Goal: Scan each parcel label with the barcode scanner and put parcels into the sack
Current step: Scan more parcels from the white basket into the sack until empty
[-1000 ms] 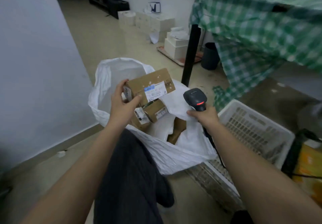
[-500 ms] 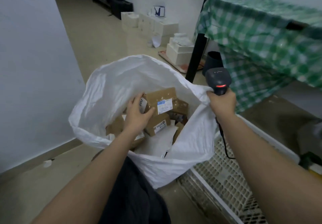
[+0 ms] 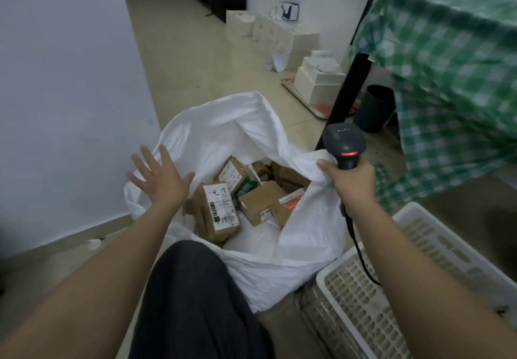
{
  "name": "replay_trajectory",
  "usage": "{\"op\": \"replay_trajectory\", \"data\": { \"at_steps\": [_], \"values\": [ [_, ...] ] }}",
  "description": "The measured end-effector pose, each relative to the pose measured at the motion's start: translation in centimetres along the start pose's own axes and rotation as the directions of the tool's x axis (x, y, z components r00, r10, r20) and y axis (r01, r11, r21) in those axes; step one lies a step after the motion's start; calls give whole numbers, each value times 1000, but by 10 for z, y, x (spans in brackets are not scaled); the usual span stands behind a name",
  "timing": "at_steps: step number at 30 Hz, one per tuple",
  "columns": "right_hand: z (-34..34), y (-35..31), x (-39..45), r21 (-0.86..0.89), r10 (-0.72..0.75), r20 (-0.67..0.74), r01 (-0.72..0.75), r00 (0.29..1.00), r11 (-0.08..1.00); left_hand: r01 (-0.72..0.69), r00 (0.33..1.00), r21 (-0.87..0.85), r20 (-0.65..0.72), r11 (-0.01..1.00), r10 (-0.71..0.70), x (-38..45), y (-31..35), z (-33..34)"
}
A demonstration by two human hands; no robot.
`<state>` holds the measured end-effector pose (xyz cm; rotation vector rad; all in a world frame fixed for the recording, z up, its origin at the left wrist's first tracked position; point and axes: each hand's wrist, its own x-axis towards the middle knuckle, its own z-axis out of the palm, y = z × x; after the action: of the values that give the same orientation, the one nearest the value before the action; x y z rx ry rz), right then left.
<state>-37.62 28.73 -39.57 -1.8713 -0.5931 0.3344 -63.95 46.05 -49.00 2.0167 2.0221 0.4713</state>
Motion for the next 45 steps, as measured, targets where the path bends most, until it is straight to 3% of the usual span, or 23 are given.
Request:
{"op": "replay_trajectory", "data": {
  "at_steps": [4, 8, 12, 17, 20, 23, 27, 29, 32, 33, 35, 39, 42, 45],
  "values": [
    [22, -7, -4, -137, 9, 126, 8, 992, 991, 261, 962, -125, 120, 957, -247, 4, -39, -6],
    [30, -9, -7, -277, 54, 253, 19, 966, 961, 354, 920, -254, 266, 900, -287, 6, -57, -9],
    [27, -7, -10, -270, 115, 222, -53, 968, 961, 248, 957, -393, 244, 886, -159, 1, -54, -12],
    [22, -19, 3, -90, 90, -19, -92, 996, 992, 146, 981, -683, 193, 715, -15, -2, 23, -30],
    [14, -42, 23, -29, 45, -119, -48, 992, 998, 30, 997, -780, 70, 625, 39, 4, 85, -53],
    [-2, -87, 57, 7, -24, -185, 26, 982, 1000, -172, 984, -813, -111, 557, 141, 30, 152, -97],
    [-36, -152, 101, 169, -110, -360, 181, 927, 969, -478, 876, -785, -396, 393, 276, 62, 230, -181],
    [-54, -160, 107, 258, -104, -399, 221, 911, 940, -536, 843, -723, -442, 436, 305, 76, 245, -198],
    [-75, -136, 106, 170, -30, -323, 90, 946, 981, -470, 882, -415, -267, 779, 389, 91, 236, -182],
    [-79, -124, 102, 97, 11, -285, 17, 959, 995, -446, 894, -332, -215, 831, 394, 92, 228, -172],
    [-86, -104, 90, 25, 67, -231, -63, 971, 998, -431, 901, -282, -176, 857, 396, 88, 211, -155],
    [-99, -85, 64, 111, 94, -200, -72, 975, 991, -382, 924, -257, -124, 888, 362, 72, 183, -137],
    [-113, -80, 50, 180, 106, -168, -75, 980, 981, -297, 954, -402, -80, 866, 290, 52, 170, -138],
    [-125, -80, 31, 176, 85, -105, -66, 991, 982, -339, 938, -487, -235, 805, 253, 23, 164, -142]
  ]
}}
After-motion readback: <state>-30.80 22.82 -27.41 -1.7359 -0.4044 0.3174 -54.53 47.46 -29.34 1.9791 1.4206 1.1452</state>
